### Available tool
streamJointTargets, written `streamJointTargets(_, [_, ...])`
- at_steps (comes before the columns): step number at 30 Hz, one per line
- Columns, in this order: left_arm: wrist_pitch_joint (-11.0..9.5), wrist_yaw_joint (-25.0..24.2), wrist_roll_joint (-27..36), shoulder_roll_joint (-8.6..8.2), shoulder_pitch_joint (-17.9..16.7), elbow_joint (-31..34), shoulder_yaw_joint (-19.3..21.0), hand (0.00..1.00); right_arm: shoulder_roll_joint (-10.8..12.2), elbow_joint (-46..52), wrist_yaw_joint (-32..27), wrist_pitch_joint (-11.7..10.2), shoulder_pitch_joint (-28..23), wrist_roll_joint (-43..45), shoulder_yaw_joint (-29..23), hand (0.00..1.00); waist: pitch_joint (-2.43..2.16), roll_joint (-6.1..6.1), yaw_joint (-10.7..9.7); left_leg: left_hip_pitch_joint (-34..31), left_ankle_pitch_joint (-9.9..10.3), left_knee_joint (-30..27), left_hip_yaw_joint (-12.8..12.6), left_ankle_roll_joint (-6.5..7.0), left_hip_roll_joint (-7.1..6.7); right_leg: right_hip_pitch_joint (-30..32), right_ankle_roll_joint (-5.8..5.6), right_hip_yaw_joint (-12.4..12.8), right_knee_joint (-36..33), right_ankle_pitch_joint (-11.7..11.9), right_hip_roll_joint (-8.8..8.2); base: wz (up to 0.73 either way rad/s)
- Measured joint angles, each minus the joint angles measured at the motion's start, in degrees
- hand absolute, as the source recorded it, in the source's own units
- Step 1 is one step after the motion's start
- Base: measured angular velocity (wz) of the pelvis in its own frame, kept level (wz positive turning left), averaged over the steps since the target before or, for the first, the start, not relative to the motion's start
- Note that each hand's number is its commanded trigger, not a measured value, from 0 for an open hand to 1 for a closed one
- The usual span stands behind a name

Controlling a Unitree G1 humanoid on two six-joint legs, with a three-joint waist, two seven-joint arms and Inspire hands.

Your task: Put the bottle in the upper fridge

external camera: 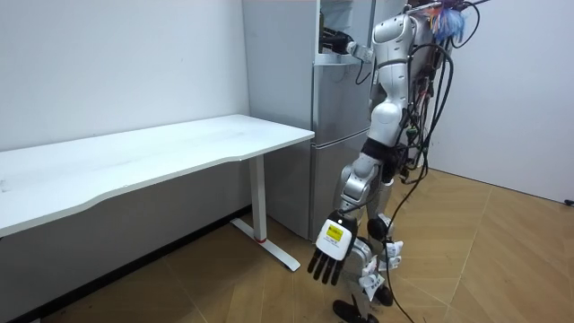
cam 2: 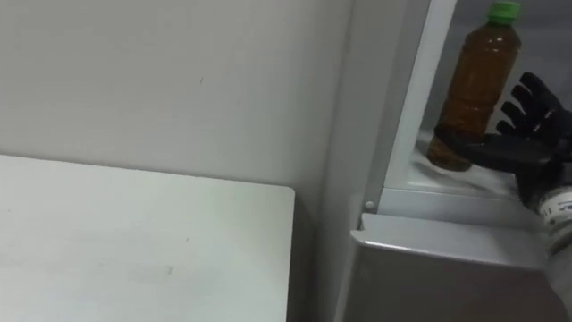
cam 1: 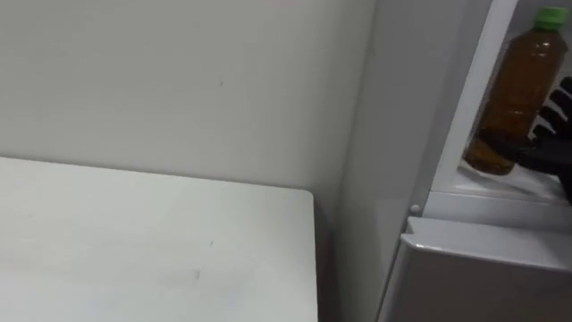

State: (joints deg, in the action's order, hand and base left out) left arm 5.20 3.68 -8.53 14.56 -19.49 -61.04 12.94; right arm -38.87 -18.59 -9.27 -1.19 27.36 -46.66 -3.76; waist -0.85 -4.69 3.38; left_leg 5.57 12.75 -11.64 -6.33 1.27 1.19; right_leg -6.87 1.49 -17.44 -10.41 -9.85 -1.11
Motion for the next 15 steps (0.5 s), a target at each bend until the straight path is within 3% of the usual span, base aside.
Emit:
streamJointTargets(7, [-1.6,-0.2,0.0,-0.40,-1.3,1.7,0.1,0.00,0.0,9.1,-2.6,-0.1,-4.3,1.2,-3.1,0.00,0.08,-0.13,-0.3,0.1,0.0,-0.1,0.0,0.00,0.00,0.0,0.01,0.3,-0.1,0.0,0.04,-0.01])
streamJointTargets(11, [-1.8,0.0,-0.6,-0.93,-1.6,1.7,0.1,0.00,0.3,14.7,-6.4,-0.7,-6.9,7.3,-5.4,0.00,0.20,-0.25,-0.3,0.1,0.0,-0.2,0.0,0.00,-0.05,-0.1,0.00,0.2,-0.1,0.0,-0.03,0.00])
streamJointTargets(13, [-1.8,0.4,0.1,-1.20,-1.5,1.6,0.1,0.00,0.5,17.3,-8.4,-0.8,-8.3,9.6,-6.2,0.00,0.33,-0.37,-0.3,0.2,0.0,-0.1,-0.1,0.00,-0.06,-0.1,0.00,0.3,-0.1,0.0,-0.03,0.00])
streamJointTargets(15, [-1.8,1.2,0.3,-1.33,-1.3,1.1,0.0,0.00,0.6,20.7,-11.0,-0.9,-9.0,11.4,-6.3,0.00,0.74,-0.37,-0.4,0.2,0.0,-0.1,-0.2,0.00,-0.05,-0.1,0.01,0.5,0.0,0.0,0.03,-0.05])
